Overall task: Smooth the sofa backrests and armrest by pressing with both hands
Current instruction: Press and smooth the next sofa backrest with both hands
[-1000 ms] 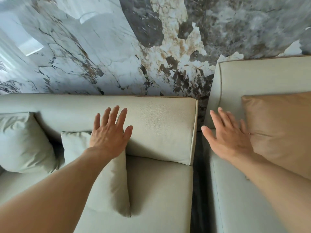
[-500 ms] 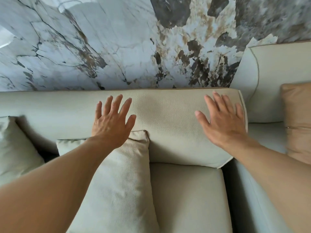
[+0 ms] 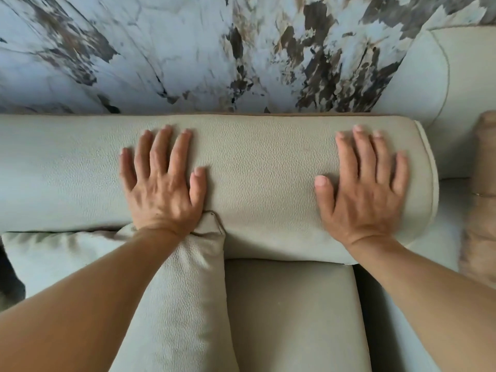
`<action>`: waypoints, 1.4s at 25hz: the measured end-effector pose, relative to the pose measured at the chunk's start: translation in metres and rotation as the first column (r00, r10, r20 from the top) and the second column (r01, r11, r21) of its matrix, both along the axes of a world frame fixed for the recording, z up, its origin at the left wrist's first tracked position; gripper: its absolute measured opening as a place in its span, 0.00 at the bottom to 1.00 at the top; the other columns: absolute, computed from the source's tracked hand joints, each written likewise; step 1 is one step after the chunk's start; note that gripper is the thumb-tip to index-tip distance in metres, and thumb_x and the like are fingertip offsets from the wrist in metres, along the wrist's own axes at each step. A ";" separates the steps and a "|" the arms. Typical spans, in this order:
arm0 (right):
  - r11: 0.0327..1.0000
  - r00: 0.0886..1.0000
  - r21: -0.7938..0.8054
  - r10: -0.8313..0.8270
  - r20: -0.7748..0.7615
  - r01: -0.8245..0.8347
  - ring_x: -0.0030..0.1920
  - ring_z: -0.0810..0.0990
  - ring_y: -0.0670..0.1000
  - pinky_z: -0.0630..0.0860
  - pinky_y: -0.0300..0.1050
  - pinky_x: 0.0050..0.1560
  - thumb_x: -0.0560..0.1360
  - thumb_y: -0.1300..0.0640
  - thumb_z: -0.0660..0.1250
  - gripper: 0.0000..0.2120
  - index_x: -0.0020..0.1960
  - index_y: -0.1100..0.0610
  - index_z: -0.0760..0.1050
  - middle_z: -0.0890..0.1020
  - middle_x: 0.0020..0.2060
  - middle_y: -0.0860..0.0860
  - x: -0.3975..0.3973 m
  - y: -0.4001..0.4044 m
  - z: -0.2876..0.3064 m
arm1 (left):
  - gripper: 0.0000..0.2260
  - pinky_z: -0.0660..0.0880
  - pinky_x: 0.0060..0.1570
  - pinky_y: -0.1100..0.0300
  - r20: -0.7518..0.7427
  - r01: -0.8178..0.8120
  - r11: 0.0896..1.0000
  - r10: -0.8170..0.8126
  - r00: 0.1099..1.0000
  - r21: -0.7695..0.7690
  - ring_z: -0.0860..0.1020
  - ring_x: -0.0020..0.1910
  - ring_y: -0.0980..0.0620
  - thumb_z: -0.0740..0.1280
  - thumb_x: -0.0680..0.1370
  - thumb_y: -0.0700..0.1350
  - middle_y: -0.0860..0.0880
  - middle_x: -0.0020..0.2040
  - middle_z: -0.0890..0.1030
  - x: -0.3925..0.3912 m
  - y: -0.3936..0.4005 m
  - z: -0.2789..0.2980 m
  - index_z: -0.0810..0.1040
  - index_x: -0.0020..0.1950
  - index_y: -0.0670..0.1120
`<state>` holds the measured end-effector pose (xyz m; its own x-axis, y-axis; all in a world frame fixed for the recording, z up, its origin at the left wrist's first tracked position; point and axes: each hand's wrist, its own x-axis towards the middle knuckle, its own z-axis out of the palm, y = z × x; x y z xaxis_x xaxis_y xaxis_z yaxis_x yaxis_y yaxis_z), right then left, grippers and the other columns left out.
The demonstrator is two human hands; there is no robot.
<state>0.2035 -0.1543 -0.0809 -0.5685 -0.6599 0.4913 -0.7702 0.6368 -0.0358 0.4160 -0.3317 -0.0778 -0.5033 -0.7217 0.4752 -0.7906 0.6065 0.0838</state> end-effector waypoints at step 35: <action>0.988 0.986 -0.106 0.092 -0.139 -0.108 0.75 0.59 0.57 0.51 0.60 0.73 0.79 0.39 0.43 0.31 0.75 0.53 0.60 0.66 0.74 0.54 -0.087 -0.097 -0.012 | 0.28 0.52 0.72 0.39 -0.071 -0.117 0.988 0.111 0.991 -0.103 0.62 0.74 0.41 0.44 0.79 0.61 0.45 0.73 0.67 -0.068 -0.072 -0.011 0.63 0.75 0.51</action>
